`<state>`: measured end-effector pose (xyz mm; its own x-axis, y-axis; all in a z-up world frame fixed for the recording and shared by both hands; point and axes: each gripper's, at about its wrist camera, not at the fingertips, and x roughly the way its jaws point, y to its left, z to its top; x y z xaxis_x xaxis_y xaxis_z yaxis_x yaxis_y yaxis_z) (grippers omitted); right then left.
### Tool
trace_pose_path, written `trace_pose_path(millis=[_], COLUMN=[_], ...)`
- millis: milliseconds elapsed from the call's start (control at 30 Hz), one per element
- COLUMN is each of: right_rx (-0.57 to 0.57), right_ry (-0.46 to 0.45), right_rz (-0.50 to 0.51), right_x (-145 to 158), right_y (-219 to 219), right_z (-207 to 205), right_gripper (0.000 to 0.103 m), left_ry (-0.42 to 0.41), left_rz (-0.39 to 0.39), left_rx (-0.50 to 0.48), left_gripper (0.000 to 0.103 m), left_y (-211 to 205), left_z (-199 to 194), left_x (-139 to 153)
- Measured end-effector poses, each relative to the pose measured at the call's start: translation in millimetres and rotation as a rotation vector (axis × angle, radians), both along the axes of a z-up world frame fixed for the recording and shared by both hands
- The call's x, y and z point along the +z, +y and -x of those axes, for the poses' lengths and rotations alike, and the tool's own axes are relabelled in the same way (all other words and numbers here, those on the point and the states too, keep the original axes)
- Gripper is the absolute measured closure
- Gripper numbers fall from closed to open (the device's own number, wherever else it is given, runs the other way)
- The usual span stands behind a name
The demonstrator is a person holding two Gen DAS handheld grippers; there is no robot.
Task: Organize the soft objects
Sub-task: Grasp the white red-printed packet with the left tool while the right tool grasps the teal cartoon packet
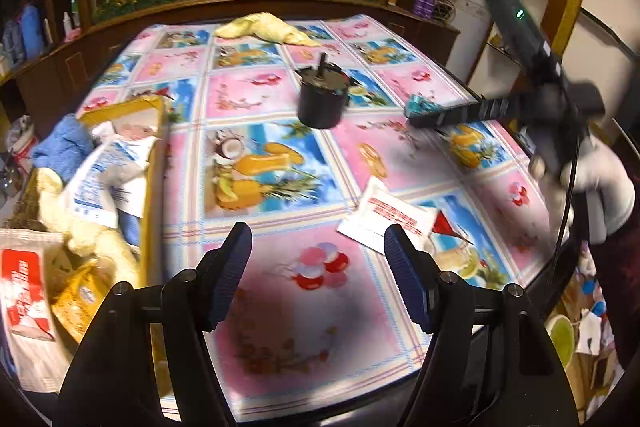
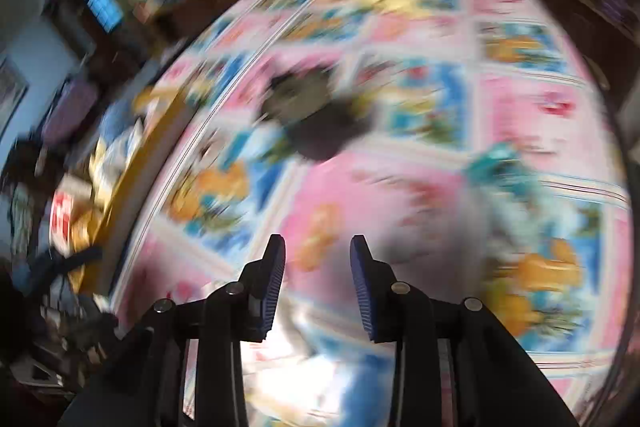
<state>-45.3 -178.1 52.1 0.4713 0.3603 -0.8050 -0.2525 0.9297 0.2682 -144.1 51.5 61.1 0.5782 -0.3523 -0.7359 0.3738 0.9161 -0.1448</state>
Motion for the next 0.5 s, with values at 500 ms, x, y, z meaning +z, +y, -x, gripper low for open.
trace_pose_path(millis=[500], right_rx=[-0.249], right_ry=[-0.029], right_rz=[-0.038], right_x=[-25], right_y=[-123], right_z=[-59], right_gripper=[0.037], left_ry=[0.157], left_rz=[-0.003], left_rx=[-0.057], left_gripper=[0.034], left_y=[-52], left_z=[-32], left_x=[-37])
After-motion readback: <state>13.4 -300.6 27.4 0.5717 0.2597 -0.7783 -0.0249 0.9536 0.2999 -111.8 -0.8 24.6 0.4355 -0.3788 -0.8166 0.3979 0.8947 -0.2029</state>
